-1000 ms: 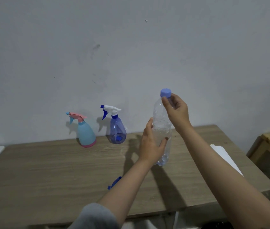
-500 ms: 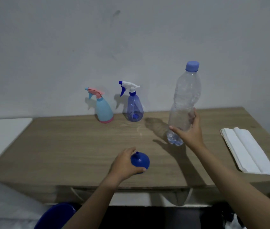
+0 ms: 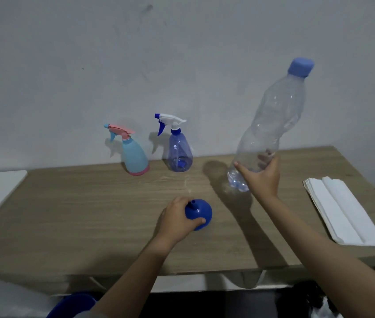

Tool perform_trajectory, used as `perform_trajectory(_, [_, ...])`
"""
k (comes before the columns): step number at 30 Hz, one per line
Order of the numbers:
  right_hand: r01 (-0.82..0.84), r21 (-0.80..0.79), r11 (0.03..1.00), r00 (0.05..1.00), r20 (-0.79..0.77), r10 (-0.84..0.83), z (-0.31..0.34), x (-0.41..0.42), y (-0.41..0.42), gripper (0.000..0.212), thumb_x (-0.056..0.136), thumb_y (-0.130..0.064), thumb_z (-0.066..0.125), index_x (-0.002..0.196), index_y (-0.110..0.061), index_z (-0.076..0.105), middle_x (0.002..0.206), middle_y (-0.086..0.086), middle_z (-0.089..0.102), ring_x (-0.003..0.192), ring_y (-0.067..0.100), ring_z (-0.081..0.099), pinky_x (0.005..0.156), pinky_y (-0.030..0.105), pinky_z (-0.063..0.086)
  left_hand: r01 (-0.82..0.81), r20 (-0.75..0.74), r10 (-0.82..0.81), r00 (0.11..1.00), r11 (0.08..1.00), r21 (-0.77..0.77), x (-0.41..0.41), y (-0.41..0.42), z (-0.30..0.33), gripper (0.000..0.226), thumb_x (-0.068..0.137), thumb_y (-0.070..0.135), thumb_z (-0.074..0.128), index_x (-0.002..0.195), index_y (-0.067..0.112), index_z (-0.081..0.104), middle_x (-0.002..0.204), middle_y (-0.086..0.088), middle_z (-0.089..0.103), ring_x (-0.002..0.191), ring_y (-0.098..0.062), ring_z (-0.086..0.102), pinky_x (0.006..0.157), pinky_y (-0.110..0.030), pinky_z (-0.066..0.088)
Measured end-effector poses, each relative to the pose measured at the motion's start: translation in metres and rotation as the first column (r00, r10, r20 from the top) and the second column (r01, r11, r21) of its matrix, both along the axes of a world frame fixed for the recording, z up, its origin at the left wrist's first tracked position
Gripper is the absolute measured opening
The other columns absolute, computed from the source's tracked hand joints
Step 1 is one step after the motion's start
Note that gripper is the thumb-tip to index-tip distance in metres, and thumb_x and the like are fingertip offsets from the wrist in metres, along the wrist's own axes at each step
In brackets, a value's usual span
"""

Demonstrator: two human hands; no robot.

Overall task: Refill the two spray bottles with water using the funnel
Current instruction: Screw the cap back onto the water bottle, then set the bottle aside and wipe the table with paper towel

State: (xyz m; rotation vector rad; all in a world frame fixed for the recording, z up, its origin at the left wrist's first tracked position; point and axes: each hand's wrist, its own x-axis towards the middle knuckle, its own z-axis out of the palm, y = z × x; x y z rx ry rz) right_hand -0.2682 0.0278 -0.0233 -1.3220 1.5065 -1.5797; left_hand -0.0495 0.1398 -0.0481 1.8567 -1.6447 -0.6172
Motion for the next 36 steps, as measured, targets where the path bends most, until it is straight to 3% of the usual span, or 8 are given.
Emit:
perform_trajectory(6, [0.0,-0.032,0.999,0.997,-0.079,-0.002,0.031,-0.005,-0.058,0.097,0.053,-0.051,0.086,0.131,-0.023,0.036,0.122,0.0,0.051,0.11,0.018,0.054,0.089,0.027,0.046,0.039,-0.026,-0.041,0.999,0.998,-0.056,-0.019,-0.094,0.031,0.061,0.064,0.028,0.084,0.118,0.016,0.059,0.113,0.003,0.043,0.104,-0.017,0.052,0.096,-0.03,0.044])
perform_trajectory(14, [0.078,0.055,0.995,0.99,-0.12,-0.071,-0.006,-0.012,-0.118,0.099,0.056,-0.047,0.088,0.136,-0.019,0.035,0.129,0.008,0.041,0.116,0.022,0.048,0.099,0.04,0.048,0.059,0.032,-0.059,0.998,0.998,-0.006,-0.048,-0.2,0.012,0.066,0.073,0.023,0.08,0.13,0.007,0.05,0.126,-0.006,0.044,0.109,-0.023,0.053,0.096,-0.028,0.042])
perform_trajectory(27, [0.057,0.096,0.994,0.987,-0.153,-0.041,-0.025,-0.008,-0.135,0.108,0.059,-0.045,0.087,0.143,-0.016,0.027,0.134,0.006,0.036,0.122,0.019,0.043,0.102,0.04,0.046,-0.015,0.018,0.015,1.0,1.0,-0.019,-0.057,-0.221,-0.014,0.049,0.074,0.021,0.077,0.116,0.008,0.056,0.12,-0.007,0.053,0.105,-0.025,0.055,0.093,-0.033,0.046])
perform_trajectory(30, [0.039,0.126,0.991,0.992,-0.128,-0.023,-0.02,-0.006,-0.131,0.118,0.057,-0.044,0.089,0.147,-0.012,0.02,0.143,0.008,0.034,0.131,0.021,0.038,0.109,0.038,0.04,-0.028,0.002,0.028,1.0,1.0,-0.011,-0.058,-0.22,-0.015,0.062,0.074,0.02,0.077,0.128,0.009,0.049,0.127,-0.008,0.053,0.113,-0.027,0.054,0.097,-0.037,0.045])
perform_trajectory(33, [0.001,0.172,0.985,0.996,-0.086,0.014,-0.015,-0.005,-0.121,0.133,0.053,-0.045,0.091,0.152,-0.012,0.008,0.154,0.009,0.026,0.14,0.022,0.029,0.11,0.027,0.027,-0.019,0.017,0.02,1.0,1.0,-0.012,-0.06,-0.214,-0.016,0.087,0.077,0.025,0.076,0.146,0.007,0.025,0.14,-0.012,0.046,0.126,-0.031,0.046,0.104,-0.043,0.041])
perform_trajectory(36, [-0.039,0.188,0.981,0.996,-0.067,0.053,-0.009,-0.01,-0.105,0.122,0.055,-0.047,0.089,0.148,-0.008,0.02,0.15,0.011,0.034,0.137,0.024,0.036,0.112,0.036,0.034,-0.026,0.053,0.029,0.998,0.998,-0.054,-0.065,-0.2,-0.016,0.101,0.077,0.035,0.075,0.149,0.003,0.01,0.145,-0.018,0.038,0.133,-0.034,0.038,0.106,-0.046,0.038])
